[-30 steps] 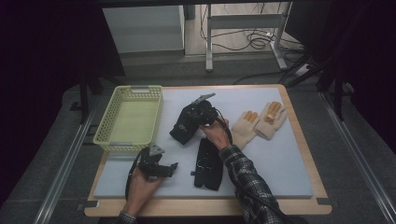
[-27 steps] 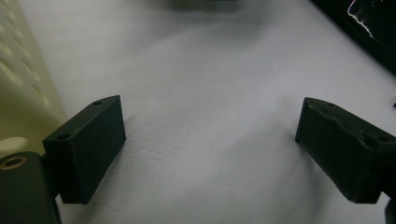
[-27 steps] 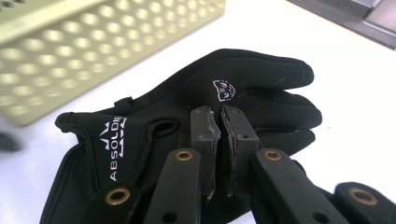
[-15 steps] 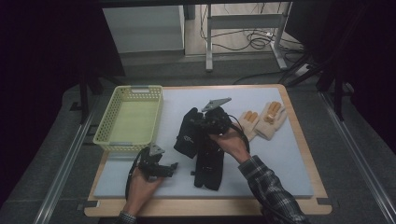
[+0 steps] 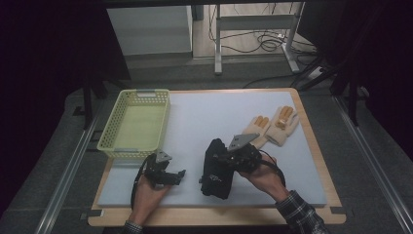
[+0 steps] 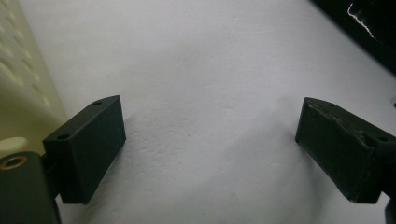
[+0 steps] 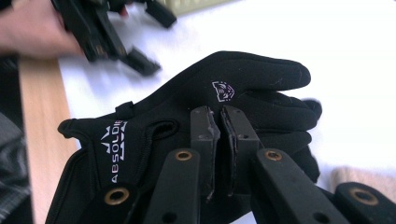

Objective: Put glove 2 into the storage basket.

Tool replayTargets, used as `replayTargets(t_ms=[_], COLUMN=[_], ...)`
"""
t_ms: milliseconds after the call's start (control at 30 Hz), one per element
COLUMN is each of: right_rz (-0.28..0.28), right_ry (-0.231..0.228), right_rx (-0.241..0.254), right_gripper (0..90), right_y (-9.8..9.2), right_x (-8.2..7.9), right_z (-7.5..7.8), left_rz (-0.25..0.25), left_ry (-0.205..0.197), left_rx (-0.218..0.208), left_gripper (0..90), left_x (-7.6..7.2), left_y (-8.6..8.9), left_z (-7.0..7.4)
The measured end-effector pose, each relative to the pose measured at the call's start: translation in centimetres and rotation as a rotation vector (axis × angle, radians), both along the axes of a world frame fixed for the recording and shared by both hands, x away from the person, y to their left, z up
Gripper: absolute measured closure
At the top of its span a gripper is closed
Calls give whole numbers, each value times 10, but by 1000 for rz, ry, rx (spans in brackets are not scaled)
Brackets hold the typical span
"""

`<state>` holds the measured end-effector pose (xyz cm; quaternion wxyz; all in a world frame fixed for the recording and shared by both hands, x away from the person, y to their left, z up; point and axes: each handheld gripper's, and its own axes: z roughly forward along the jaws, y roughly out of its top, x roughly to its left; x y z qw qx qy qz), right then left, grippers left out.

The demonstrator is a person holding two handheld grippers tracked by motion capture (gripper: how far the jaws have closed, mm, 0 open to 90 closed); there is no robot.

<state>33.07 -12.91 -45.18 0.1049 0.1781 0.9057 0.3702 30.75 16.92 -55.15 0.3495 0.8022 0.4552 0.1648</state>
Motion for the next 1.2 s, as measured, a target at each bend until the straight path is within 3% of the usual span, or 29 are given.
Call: replayTargets(t_ms=[100,200,267,333,433,567,700,767,833,1000,1200], right_rz=[-2,-6,-10,-33,-64,-103,-139,-160,-163,-157,-129], right_ry=[-22,-44,-15,-7,-1,-9,-2,11,15,72,108], right_rx=[-37,-35,-21,-38,-3,32,68,81,80,80,90], right_gripper=[823,786,697,599,500,475,524,625,666,816,840], right_y=[0,3,6,10,6,-7,-26,-38,-42,-55,-55], right_x=[1,3,6,7,9,10,7,1,-2,-18,-37], right_z=[-12,-24,-35,-47,-47,-36,-28,-28,-29,-48,-70], left_rz=[1,1,1,2,2,1,1,-2,-2,-14,-19], left_ry=[-1,-1,-1,-3,-2,-2,-2,0,0,2,8], left_rx=[0,0,1,0,0,0,0,4,4,3,16], left_gripper=[87,86,86,87,87,86,87,87,86,86,73], left_x=[0,0,0,0,0,0,0,0,0,-1,-10], left_y=[0,0,0,0,0,0,0,0,0,2,13], left_z=[0,0,0,0,0,0,0,0,0,1,1])
